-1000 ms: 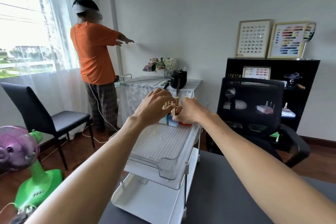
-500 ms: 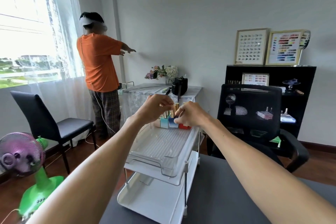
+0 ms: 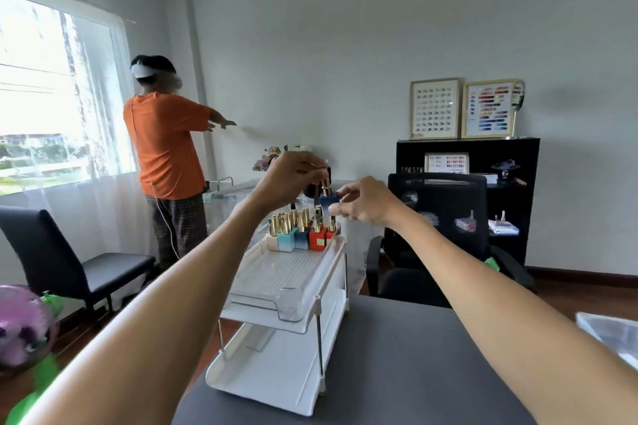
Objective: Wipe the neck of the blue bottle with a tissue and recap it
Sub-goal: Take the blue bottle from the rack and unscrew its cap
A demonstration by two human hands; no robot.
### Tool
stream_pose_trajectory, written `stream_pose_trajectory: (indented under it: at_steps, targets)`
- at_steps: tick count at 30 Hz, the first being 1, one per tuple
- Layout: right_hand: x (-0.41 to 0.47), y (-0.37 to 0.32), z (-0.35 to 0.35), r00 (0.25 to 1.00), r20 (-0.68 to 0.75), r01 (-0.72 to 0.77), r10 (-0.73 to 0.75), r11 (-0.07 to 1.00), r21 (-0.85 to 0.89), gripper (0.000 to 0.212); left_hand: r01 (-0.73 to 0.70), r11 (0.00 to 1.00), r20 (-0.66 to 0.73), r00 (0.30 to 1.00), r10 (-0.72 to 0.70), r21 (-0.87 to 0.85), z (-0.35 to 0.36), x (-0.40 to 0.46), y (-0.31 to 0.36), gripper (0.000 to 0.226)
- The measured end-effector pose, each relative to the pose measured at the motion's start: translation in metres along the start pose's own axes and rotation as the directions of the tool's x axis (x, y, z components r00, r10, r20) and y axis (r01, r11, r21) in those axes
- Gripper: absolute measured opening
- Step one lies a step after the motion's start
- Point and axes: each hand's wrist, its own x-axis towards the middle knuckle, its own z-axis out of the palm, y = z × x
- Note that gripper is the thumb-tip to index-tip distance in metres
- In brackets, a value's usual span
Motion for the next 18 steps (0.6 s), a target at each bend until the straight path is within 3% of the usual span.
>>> stream_pose_trajectory:
  at_steps: [11,18]
  targets:
    - [-0.092,0.058,-0.069,0.977,-0.1,-0.187,0.187,0.982,0.01,0.022,0.001,0.976,0.099,0.995,0.021,-0.216,0.098,-0.007,0.067,0.024]
    - [-0.16,0.115,-0.054,0.933,-0.09,-0.343,0.349,0.936,0.077,0.011,0.085,0.946,0.201,0.979,-0.022,-0.312,0.183,-0.047,0.067,0.018]
